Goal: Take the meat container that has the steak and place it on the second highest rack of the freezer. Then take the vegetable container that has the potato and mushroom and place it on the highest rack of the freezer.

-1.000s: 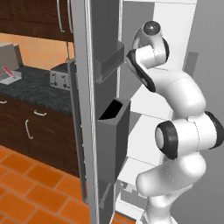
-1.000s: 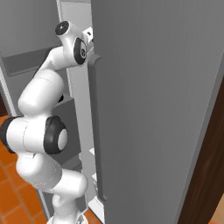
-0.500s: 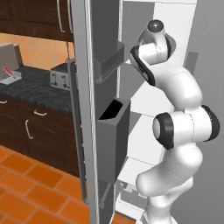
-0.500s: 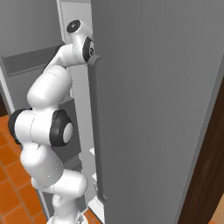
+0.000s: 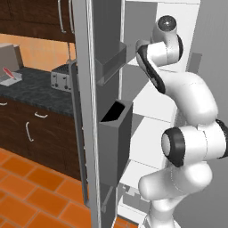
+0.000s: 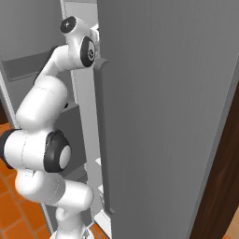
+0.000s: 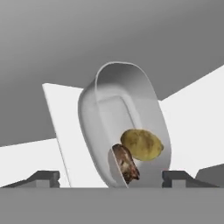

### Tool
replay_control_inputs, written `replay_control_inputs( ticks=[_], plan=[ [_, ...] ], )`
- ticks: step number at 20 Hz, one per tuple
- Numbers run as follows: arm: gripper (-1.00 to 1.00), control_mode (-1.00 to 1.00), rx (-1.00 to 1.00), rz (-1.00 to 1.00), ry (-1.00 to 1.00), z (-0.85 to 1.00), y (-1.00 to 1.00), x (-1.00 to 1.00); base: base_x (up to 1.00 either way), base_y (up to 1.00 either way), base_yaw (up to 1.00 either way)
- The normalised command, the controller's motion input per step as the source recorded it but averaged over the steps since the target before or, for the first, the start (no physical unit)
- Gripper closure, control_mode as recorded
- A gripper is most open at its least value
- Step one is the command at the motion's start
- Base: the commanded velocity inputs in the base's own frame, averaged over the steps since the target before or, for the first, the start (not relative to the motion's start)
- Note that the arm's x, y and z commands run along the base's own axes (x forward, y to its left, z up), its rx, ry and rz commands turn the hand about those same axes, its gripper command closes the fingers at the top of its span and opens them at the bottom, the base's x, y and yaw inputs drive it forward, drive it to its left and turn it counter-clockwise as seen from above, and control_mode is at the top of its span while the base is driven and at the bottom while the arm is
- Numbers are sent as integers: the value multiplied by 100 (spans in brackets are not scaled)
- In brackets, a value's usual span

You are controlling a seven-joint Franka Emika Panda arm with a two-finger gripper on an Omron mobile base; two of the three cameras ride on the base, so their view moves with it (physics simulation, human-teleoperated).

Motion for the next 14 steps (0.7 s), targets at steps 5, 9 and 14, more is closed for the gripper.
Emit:
replay_control_inputs(
  ticks=[5, 9, 14],
  plan=[
    [-100, -100, -7, 11, -5, 6, 56, -100, 0, 0, 0],
    [-100, -100, -9, 17, -1, 15, 29, -100, 0, 0, 0],
    [-100, -100, -15, 14, -1, 0, 0, -100, 0, 0, 0]
  ],
)
